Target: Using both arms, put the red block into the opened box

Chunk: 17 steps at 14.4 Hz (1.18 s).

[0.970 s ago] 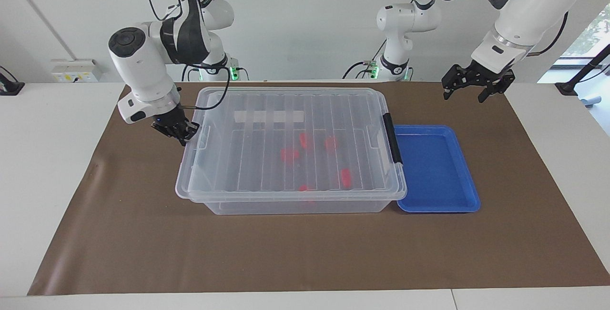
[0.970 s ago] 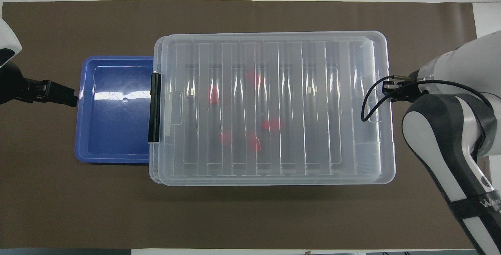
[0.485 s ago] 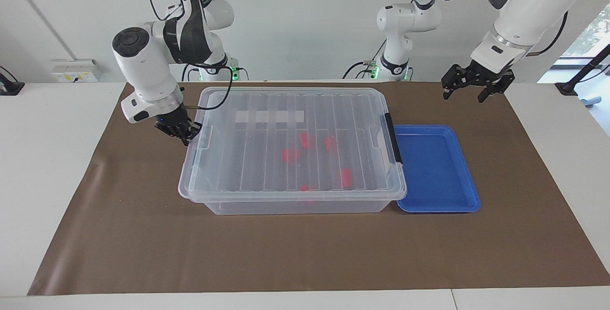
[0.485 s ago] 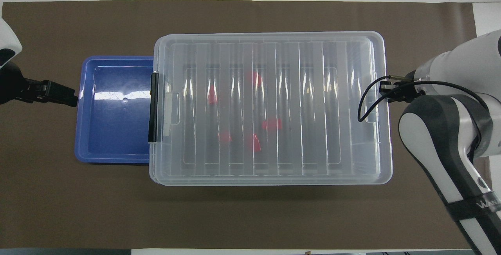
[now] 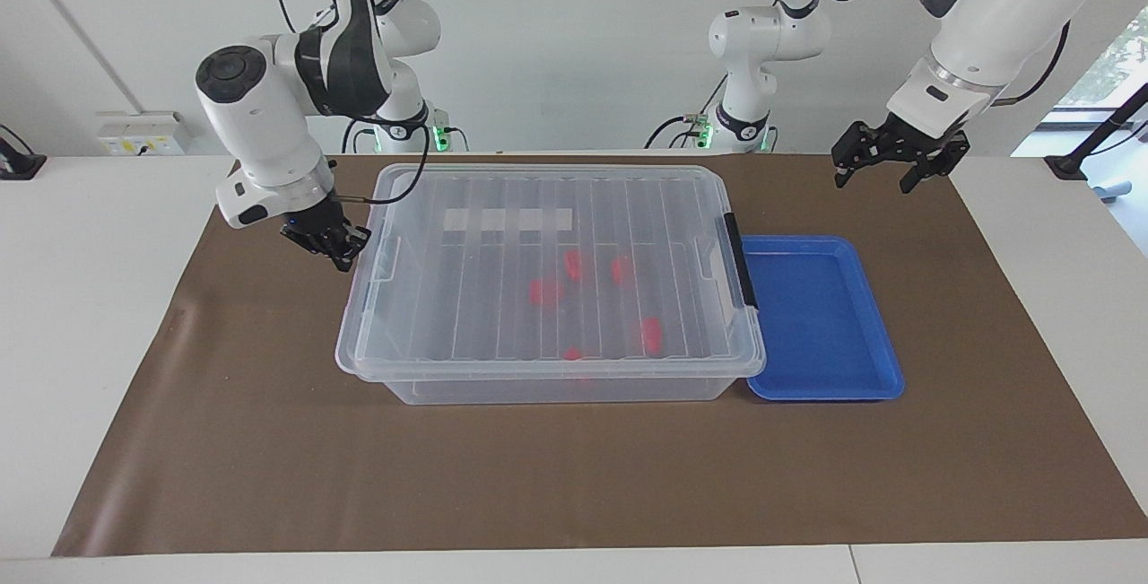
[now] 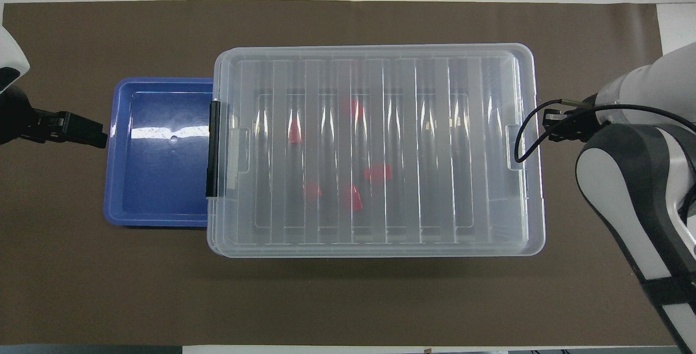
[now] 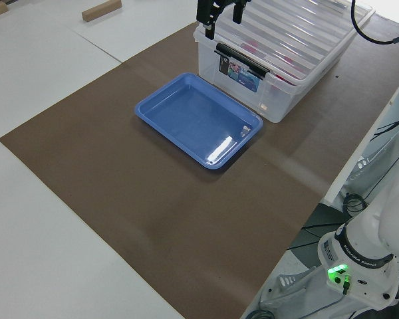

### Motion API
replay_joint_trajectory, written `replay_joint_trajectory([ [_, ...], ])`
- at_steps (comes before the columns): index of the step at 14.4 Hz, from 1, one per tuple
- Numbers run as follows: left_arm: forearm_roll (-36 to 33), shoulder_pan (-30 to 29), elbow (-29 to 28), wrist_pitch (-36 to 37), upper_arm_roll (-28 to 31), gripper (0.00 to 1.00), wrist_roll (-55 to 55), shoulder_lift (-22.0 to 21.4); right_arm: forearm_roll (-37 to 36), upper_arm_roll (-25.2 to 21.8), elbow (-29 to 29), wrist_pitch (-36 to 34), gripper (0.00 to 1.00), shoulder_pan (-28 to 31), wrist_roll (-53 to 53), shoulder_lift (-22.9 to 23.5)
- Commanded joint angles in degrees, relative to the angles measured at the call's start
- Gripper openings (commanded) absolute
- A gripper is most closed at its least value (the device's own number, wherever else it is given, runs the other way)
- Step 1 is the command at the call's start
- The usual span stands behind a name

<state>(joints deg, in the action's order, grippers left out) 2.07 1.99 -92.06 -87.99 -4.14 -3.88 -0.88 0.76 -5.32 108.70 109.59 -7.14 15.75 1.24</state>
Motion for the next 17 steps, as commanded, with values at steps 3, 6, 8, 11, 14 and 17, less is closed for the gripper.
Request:
replay_joint_trajectory([
  [3,-1.0,-0.3,-1.3,-0.2,-0.2,1.0,-0.5,-1.3,0.6,-0.1,-8.2,-9.6,1.0,2.9,-5.9,-0.8],
  [6,-1.0,-0.3,-1.3,-0.2,-0.2,1.0,-0.5,-1.3,0.6,-0.2,-13.2,-14.9,1.0,3.5,-6.0,-0.9],
  [8,-1.0,-0.3,-1.4,-0.2,-0.2,1.0,-0.5,-1.3,0.5,-0.1,-15.8,-18.5,1.0,3.9,-6.0,-1.0],
  [11,-1.0,-0.3,-1.3,-0.2,-0.2,1.0,-0.5,-1.3,0.4,0.3,-16.4,-21.3,1.0,3.9,-6.1,-2.2],
  [14,-1.0,-0.3,-1.3,-0.2,-0.2,1.0,-0.5,-1.3,0.4,-0.3,-16.3,-21.0,1.0,4.2,-9.6,-2.4],
  [17,-1.0,-0.3,-1.3,-0.2,-0.2,1.0,-0.5,-1.3,0.4,-0.3,-16.3,-20.8,1.0,4.3,-9.7,-2.4],
])
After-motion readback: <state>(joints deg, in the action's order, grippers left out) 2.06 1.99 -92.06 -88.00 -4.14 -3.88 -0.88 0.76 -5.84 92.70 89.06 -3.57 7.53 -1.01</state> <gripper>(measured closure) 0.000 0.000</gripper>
